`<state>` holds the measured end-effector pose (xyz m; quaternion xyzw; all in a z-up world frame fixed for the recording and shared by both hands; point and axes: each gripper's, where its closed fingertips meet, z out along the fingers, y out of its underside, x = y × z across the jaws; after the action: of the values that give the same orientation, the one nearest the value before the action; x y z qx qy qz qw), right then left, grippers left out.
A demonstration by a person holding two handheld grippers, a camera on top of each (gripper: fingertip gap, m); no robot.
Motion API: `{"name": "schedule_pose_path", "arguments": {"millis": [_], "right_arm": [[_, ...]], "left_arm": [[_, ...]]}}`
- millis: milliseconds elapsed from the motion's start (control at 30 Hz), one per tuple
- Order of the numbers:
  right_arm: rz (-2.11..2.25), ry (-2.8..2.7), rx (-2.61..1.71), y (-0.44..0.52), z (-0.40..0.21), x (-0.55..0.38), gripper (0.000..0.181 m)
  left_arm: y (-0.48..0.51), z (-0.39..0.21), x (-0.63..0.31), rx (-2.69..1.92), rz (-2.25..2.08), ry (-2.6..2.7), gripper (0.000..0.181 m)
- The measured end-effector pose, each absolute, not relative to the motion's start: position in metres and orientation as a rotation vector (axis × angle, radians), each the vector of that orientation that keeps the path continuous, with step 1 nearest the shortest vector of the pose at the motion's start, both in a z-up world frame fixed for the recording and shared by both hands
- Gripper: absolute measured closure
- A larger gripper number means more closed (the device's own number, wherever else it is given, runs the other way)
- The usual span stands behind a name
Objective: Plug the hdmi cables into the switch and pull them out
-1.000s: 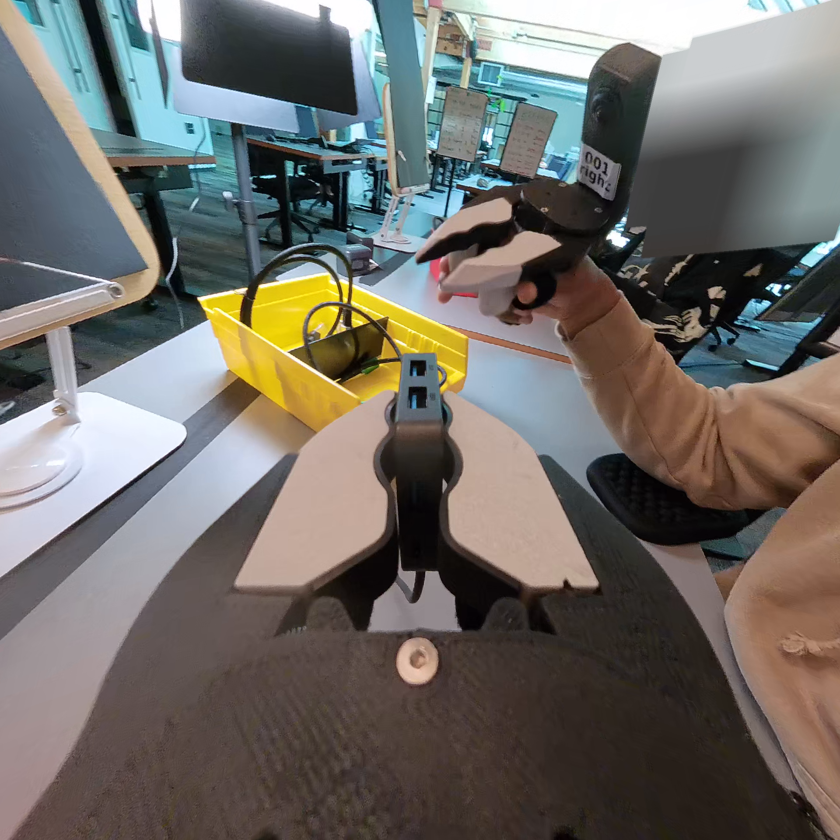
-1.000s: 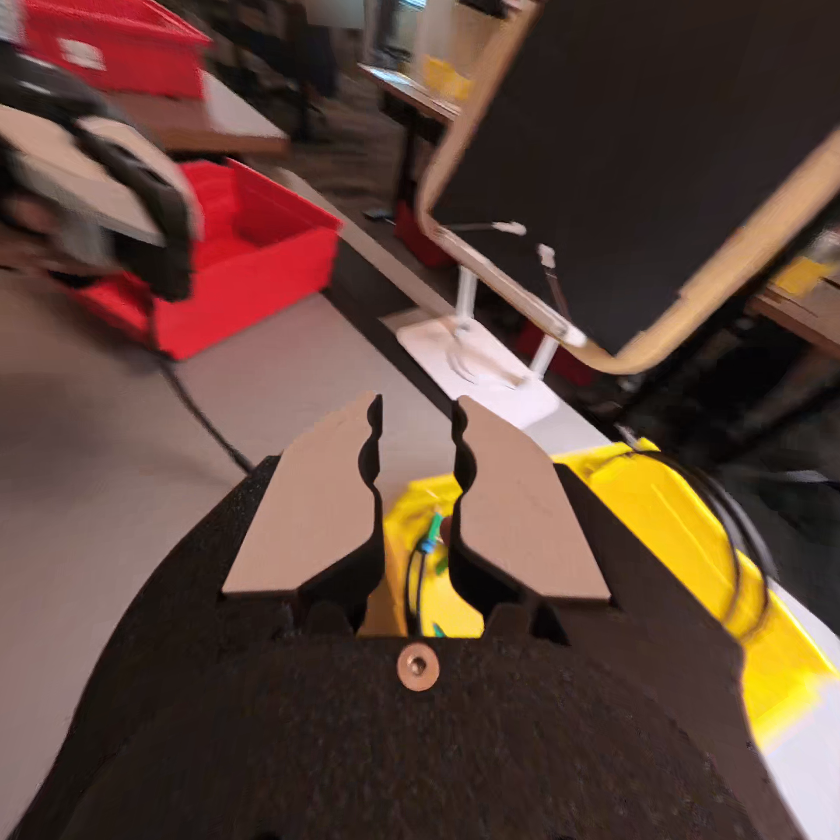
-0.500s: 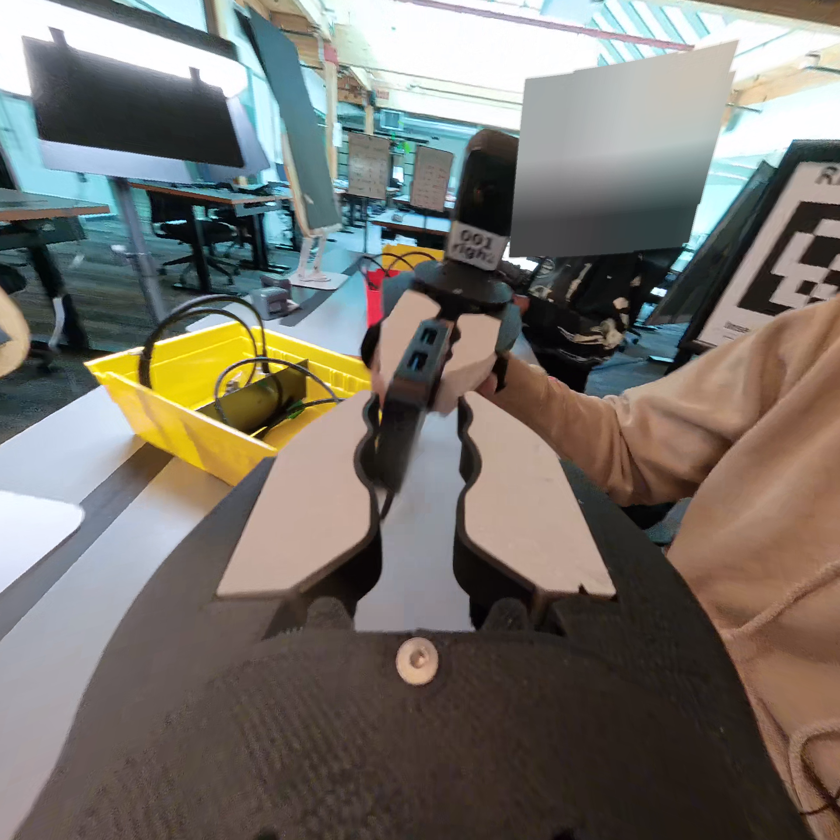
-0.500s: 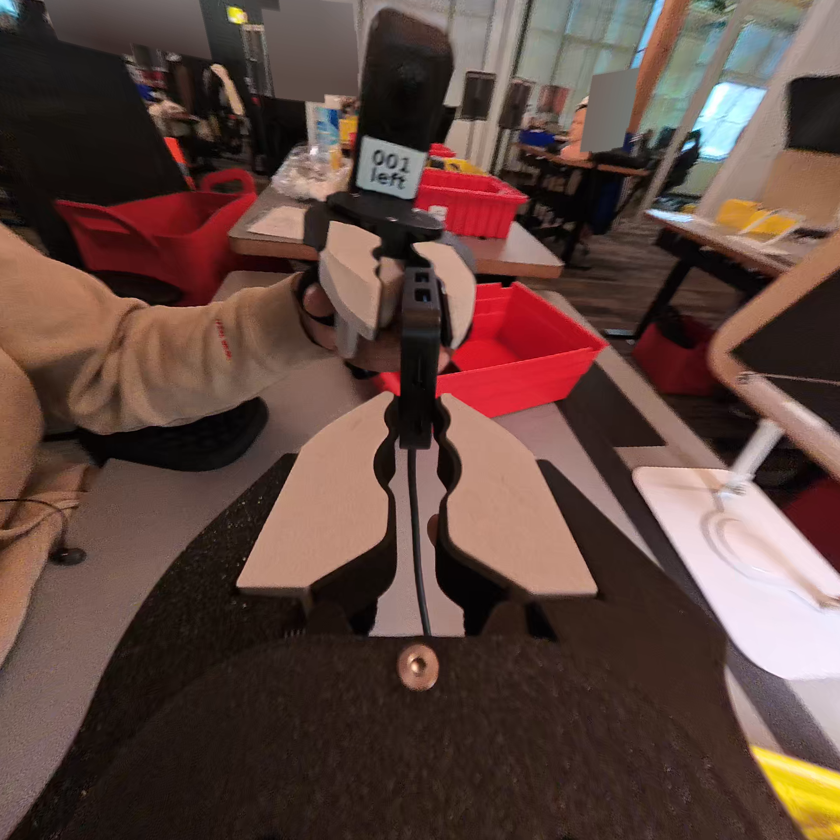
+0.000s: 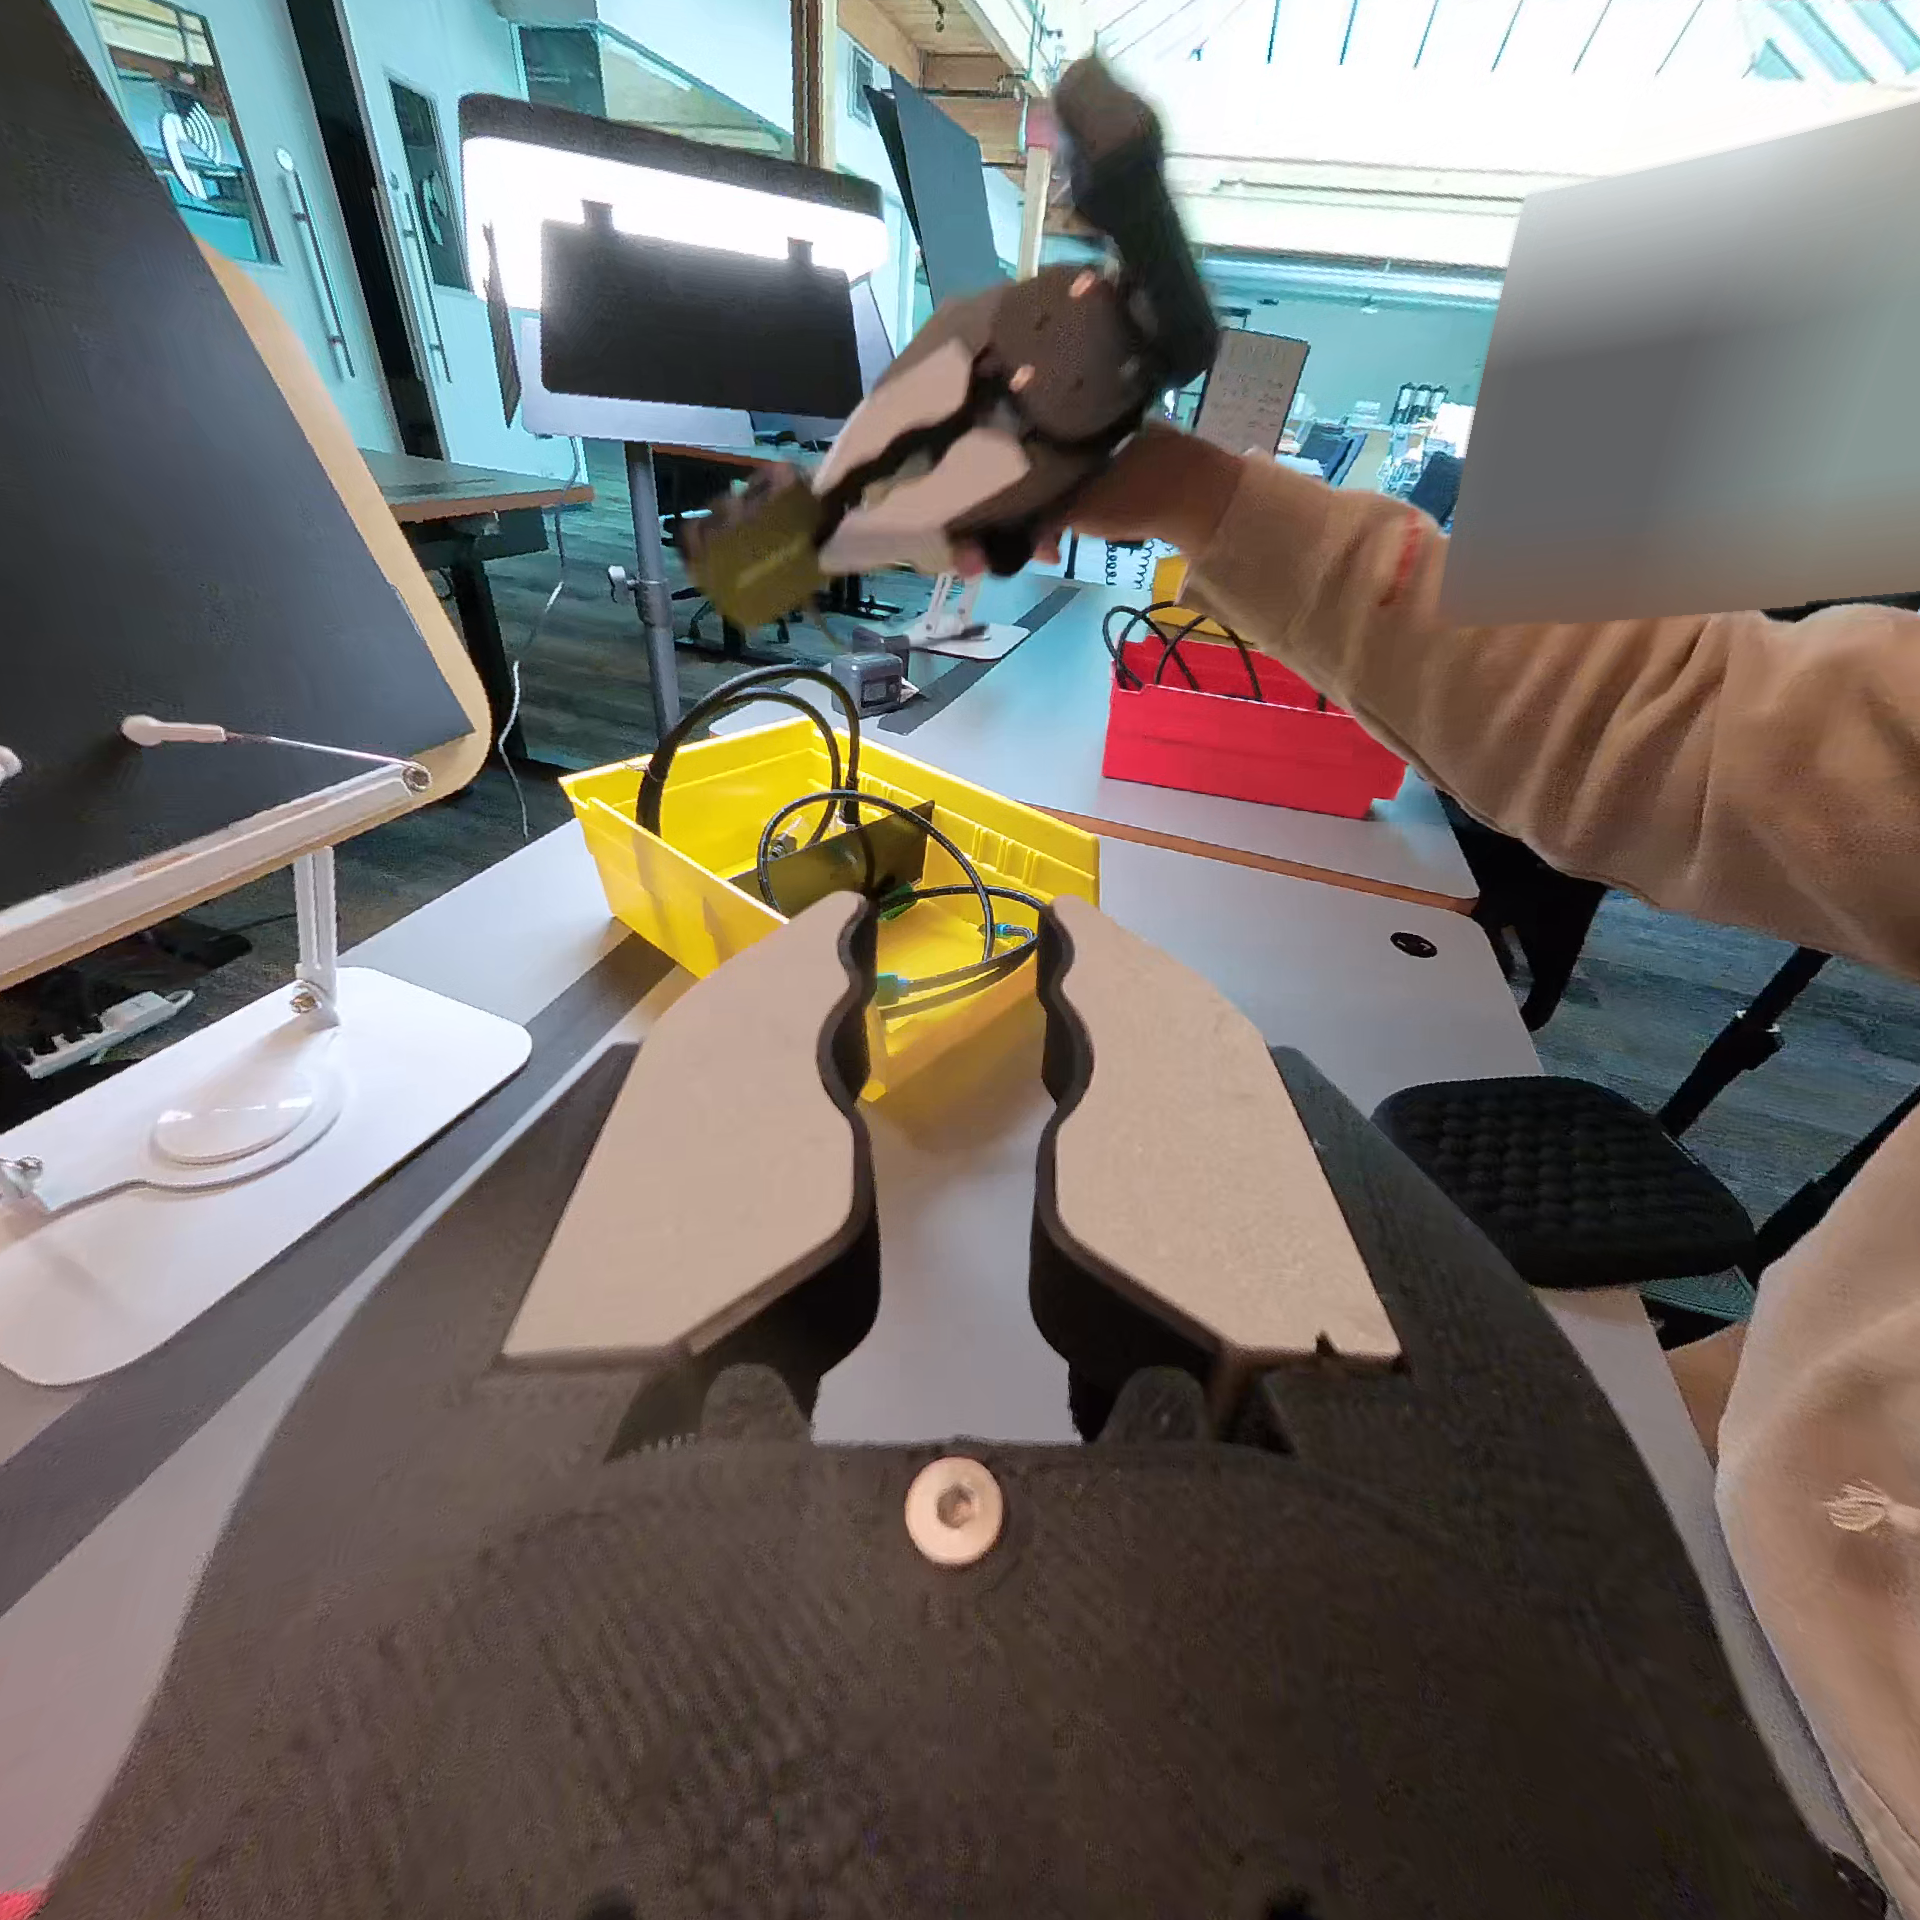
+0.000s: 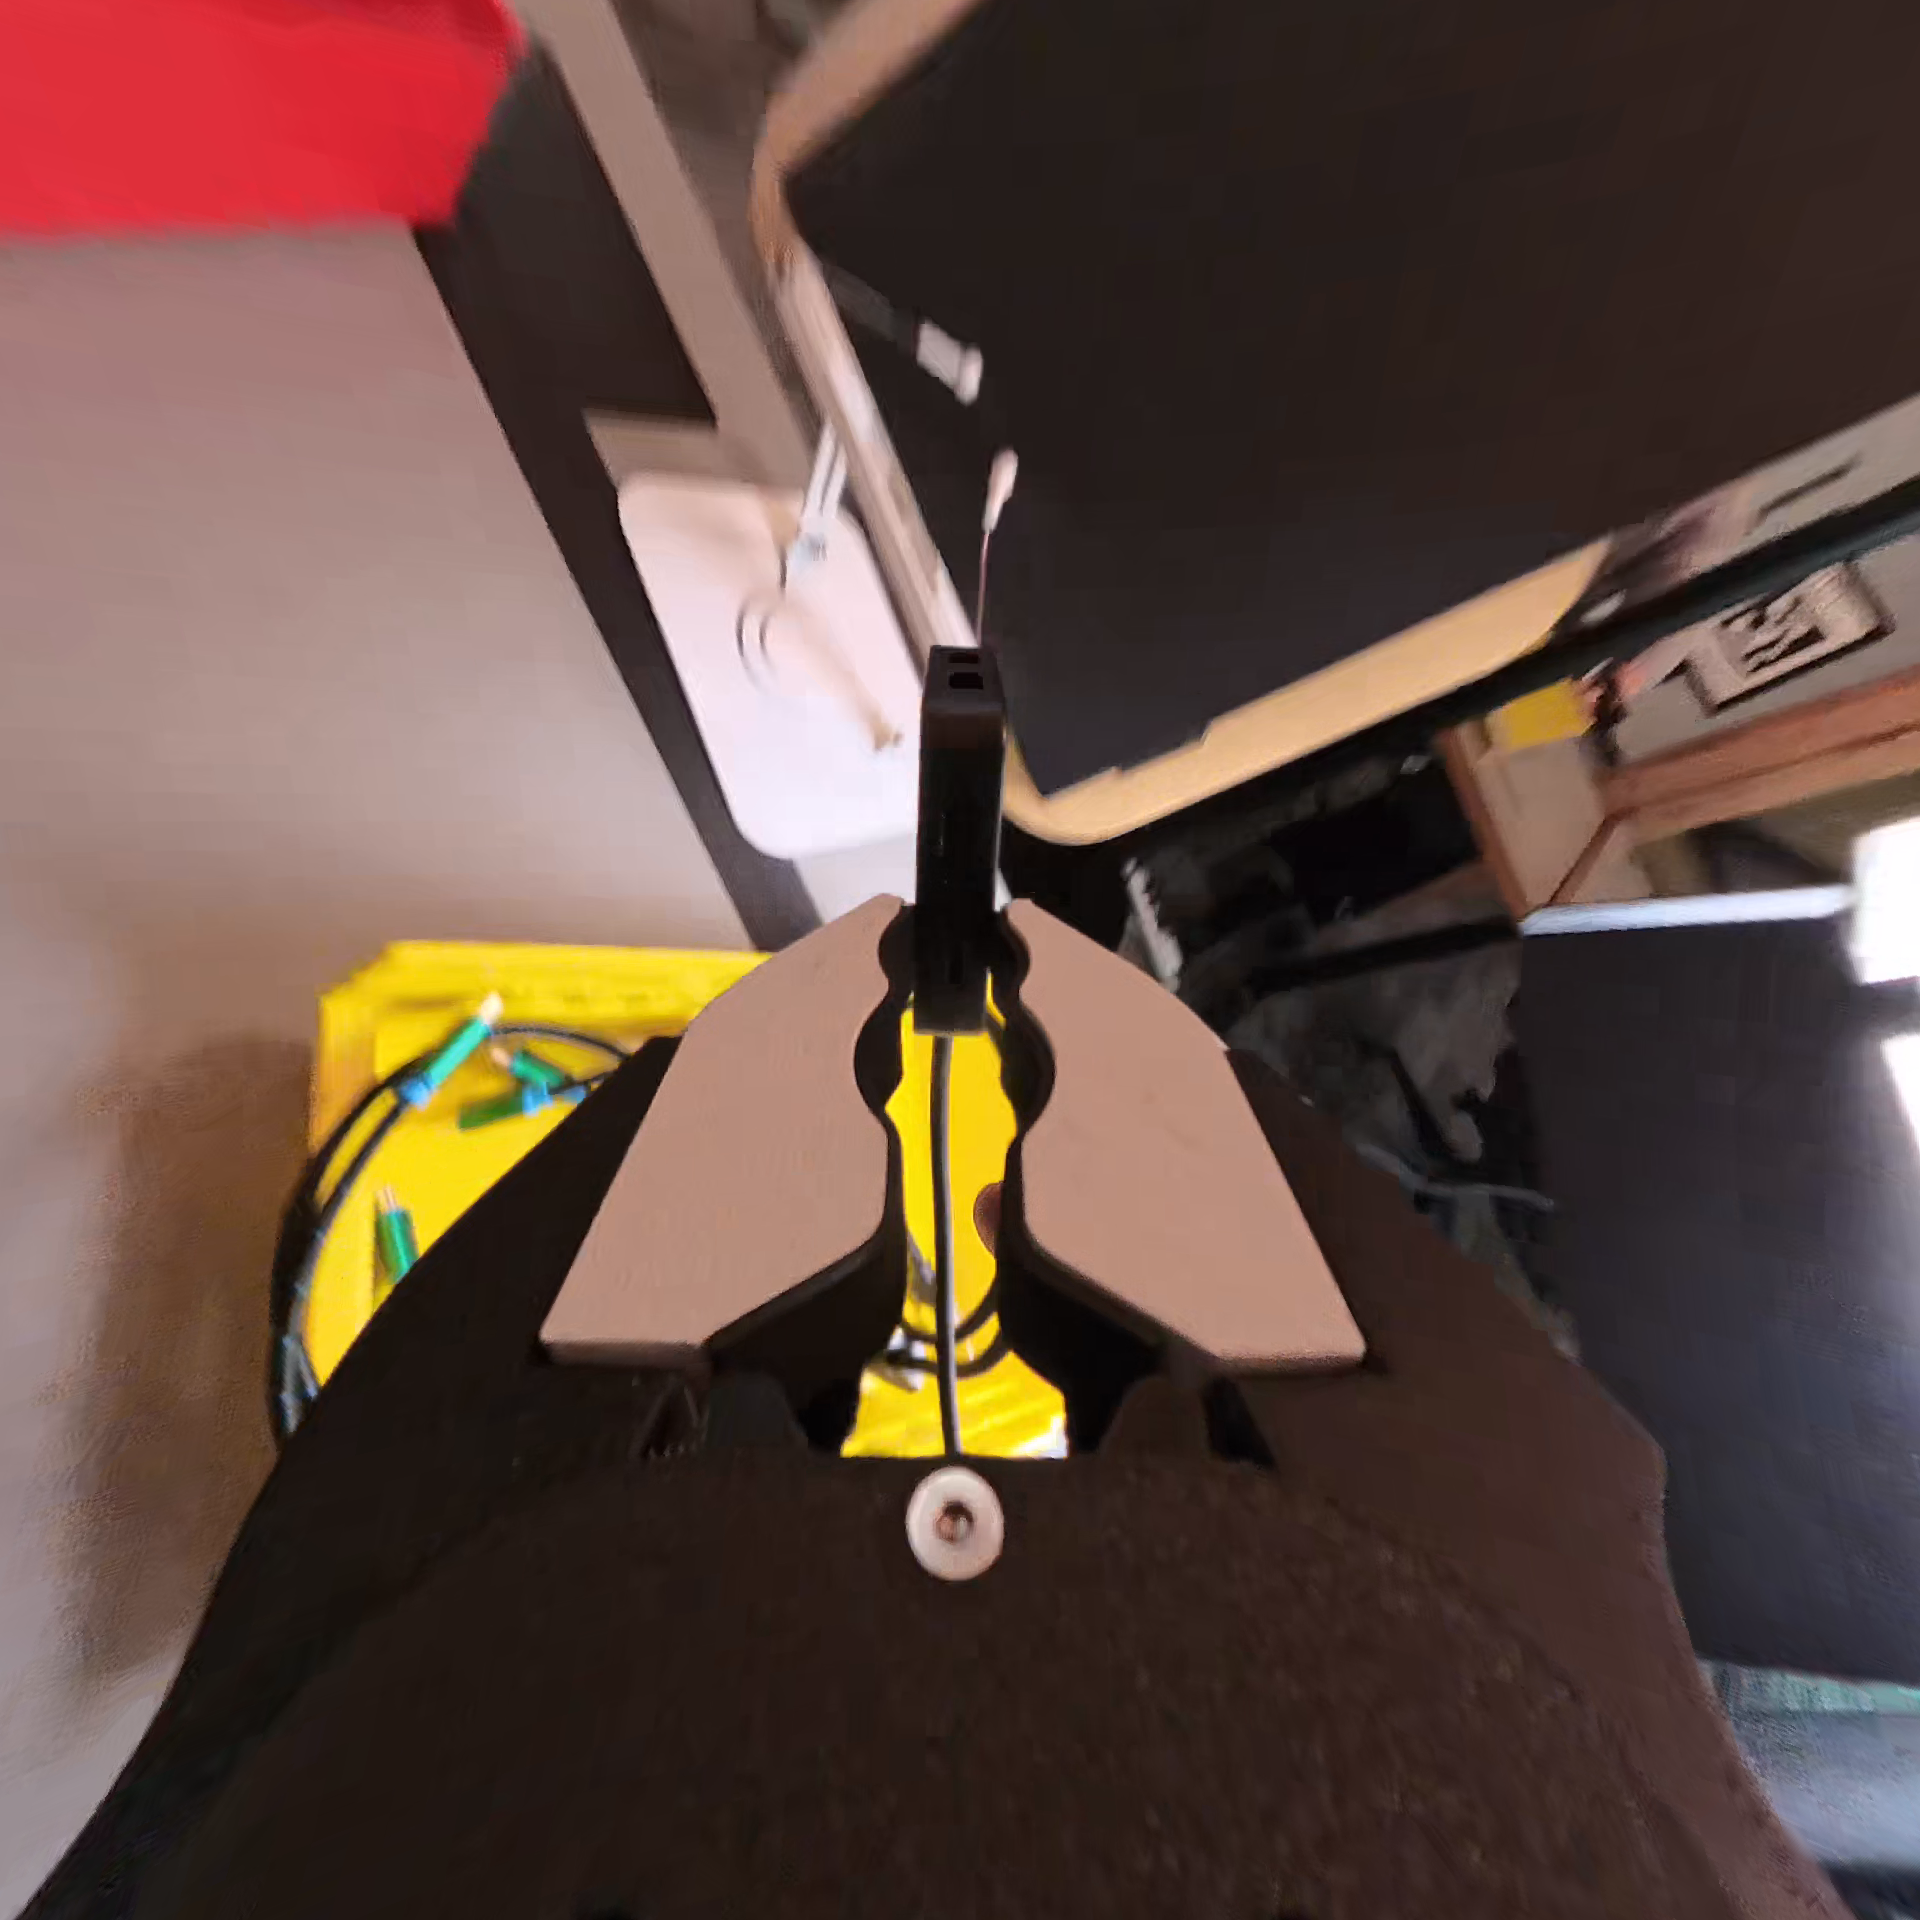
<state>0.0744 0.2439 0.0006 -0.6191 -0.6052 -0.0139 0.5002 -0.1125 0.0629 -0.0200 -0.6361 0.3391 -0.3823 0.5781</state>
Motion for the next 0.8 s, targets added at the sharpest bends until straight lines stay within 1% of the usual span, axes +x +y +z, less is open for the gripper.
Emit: {"name": "schedule_pose_path", "arguments": {"millis": [67,167,267,333,400,500,633,733,800], "right_arm": [[-0.136,-1.516,-1.61,0.271,-0.04,0.092,0.167],[-0.406,-1.589,-1.723,0.307,-0.094,0.124,0.168],[-0.589,-1.651,-1.787,0.328,-0.128,0.144,0.167],[-0.679,-1.697,-1.836,0.334,-0.14,0.155,0.166],[-0.677,-1.697,-1.849,0.335,-0.136,0.154,0.163],[-0.512,-1.661,-1.904,0.326,-0.119,0.142,0.158],[-0.363,-1.597,-1.897,0.31,-0.087,0.13,0.156],[-0.234,-1.518,-1.867,0.286,-0.069,0.119,0.153],[-0.148,-1.491,-1.871,0.26,-0.068,0.114,0.151]], "left_arm": [[0.06,-0.016,-0.114,-1.477,-0.891,0.794,0.152],[0.058,-0.013,-0.115,-1.463,-0.9,0.79,0.153],[0.058,-0.015,-0.115,-1.481,-0.9,0.799,0.153],[0.06,-0.019,-0.117,-1.505,-0.881,0.807,0.153],[0.061,-0.024,-0.12,-1.538,-0.854,0.82,0.151],[0.065,-0.029,-0.126,-1.579,-0.815,0.823,0.15],[0.069,-0.034,-0.133,-1.625,-0.8,0.801,0.15],[0.075,-0.045,-0.142,-1.706,-0.715,0.789,0.149],[0.078,-0.05,-0.148,-1.751,-0.678,0.77,0.149]]}}
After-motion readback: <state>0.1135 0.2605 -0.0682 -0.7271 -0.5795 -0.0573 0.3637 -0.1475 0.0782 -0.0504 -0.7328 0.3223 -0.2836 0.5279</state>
